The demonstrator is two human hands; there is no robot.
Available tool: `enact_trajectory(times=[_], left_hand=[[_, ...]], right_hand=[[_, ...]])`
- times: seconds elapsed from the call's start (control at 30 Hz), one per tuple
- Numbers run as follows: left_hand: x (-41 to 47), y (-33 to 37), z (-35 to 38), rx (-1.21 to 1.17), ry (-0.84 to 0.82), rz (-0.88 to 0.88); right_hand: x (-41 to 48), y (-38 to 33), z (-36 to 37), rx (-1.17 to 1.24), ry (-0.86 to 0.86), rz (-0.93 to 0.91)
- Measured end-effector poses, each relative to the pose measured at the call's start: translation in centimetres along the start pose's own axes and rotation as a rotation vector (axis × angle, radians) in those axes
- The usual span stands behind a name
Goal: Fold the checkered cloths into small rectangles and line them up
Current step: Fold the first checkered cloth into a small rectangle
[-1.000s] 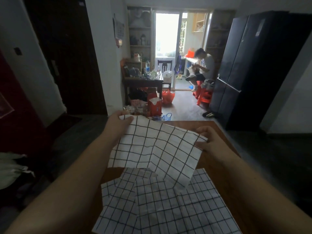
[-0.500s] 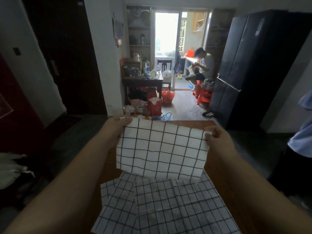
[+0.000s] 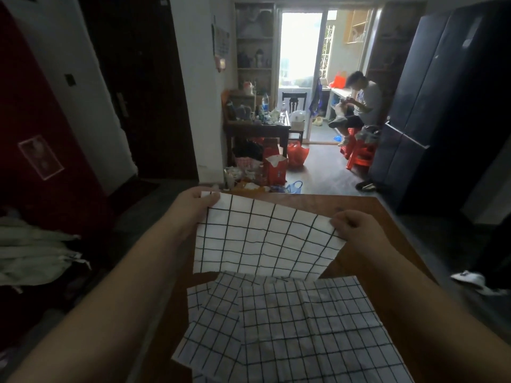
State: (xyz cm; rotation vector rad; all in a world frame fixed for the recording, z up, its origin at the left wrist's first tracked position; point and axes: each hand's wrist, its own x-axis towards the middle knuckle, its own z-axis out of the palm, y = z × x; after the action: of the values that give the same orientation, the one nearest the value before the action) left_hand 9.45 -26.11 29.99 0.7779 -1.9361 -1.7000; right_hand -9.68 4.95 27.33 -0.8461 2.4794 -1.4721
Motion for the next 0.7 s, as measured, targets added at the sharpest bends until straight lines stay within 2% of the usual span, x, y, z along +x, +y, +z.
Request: enact_trajectory(times=[0.27, 0.5, 0.7], left_hand=[[-0.9, -1.2, -2.6, -0.006, 0.0, 0.008], [-1.3, -3.2, -3.8, 0.047, 0.038, -0.008], [-2.0, -4.1, -4.1, 0.372, 0.089, 0.027]], right_hand=[[0.1, -1.2, 0.3, 0.188, 0.002, 0.004], [0.0, -1.3, 1.0, 0.238, 0.013, -0.047], [0.1, -2.0, 1.6, 0.222, -0.003, -0.083]])
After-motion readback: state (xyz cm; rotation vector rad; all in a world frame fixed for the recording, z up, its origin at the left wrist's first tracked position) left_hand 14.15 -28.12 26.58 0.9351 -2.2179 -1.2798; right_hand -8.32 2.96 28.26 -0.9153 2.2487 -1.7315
